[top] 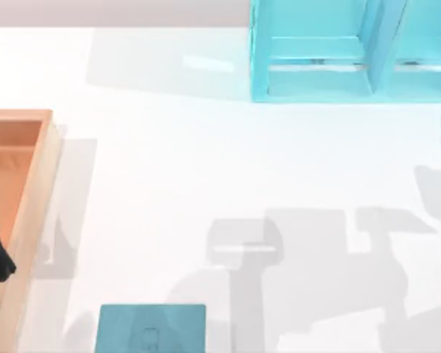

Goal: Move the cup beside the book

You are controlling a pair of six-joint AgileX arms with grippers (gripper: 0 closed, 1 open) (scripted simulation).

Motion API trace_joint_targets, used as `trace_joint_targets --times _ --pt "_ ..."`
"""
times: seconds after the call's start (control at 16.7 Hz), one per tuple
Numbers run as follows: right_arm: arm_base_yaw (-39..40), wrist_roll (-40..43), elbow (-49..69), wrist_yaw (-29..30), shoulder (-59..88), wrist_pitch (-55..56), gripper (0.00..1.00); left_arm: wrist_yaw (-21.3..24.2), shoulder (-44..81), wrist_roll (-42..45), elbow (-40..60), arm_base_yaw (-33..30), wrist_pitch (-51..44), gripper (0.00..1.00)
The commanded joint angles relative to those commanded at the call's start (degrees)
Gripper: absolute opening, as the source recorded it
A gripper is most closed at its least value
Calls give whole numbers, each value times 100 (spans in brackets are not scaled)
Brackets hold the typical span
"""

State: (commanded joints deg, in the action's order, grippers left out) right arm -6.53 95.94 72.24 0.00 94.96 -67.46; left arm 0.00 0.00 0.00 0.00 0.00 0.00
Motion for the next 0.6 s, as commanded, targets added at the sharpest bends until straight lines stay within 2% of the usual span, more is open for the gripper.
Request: trace_joint_targets --times 0.36,0.6 --pt "0 -12 -1060 1 474 1605 100 0 0 0 0 0 0 100" --pt "-1 -13 -1416 2 623 2058 100 0 0 0 0 0 0 100"
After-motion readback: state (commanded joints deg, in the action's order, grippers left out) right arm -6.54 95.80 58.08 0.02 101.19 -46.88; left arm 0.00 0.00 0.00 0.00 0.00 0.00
